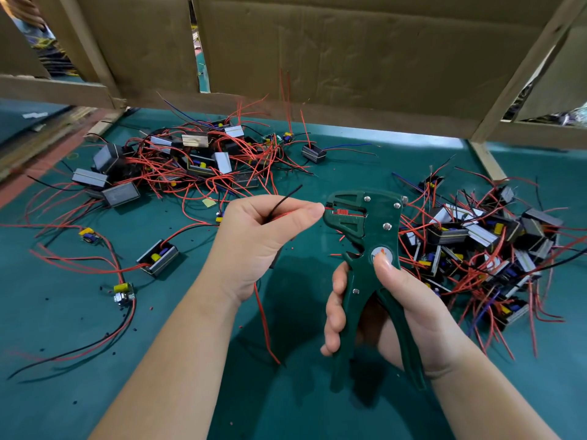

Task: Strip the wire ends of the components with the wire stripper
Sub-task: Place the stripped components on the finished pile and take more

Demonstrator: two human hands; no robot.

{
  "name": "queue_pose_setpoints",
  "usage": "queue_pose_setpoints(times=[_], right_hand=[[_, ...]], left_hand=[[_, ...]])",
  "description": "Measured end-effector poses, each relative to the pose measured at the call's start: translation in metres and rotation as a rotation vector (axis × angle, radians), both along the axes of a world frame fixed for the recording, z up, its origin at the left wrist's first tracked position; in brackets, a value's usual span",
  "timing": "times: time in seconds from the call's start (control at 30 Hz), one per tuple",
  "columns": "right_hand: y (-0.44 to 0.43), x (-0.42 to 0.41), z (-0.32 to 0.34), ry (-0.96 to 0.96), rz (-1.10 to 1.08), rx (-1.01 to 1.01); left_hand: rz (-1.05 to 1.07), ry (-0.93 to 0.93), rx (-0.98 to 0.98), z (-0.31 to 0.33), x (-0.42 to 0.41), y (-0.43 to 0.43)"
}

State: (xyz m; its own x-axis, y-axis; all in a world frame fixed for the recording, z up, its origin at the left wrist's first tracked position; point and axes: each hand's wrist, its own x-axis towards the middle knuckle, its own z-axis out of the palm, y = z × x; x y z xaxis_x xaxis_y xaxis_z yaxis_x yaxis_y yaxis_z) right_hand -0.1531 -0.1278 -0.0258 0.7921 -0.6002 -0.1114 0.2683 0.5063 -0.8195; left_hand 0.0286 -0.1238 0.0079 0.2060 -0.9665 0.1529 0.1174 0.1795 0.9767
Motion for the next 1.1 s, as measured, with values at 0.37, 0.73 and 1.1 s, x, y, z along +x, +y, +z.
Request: queue_pose_setpoints(times=[0.37,0.73,1.1], right_hand=[[0.0,0.0,-0.001,0.053,-0.006,0.002],[0.004,0.018,0.005,0.22,-0.433,0.165],[-0.014,-0.003,0.009,0.095,-0.438,0.254]], left_hand=[[-0.02,-0.043,0.047,-0.003,0.006,-0.001],[-0.032,-0.182,0.135,-0.015,0.004,-0.01],[0.049,-0.16,0.12,-0.017,0.02,-0.013]])
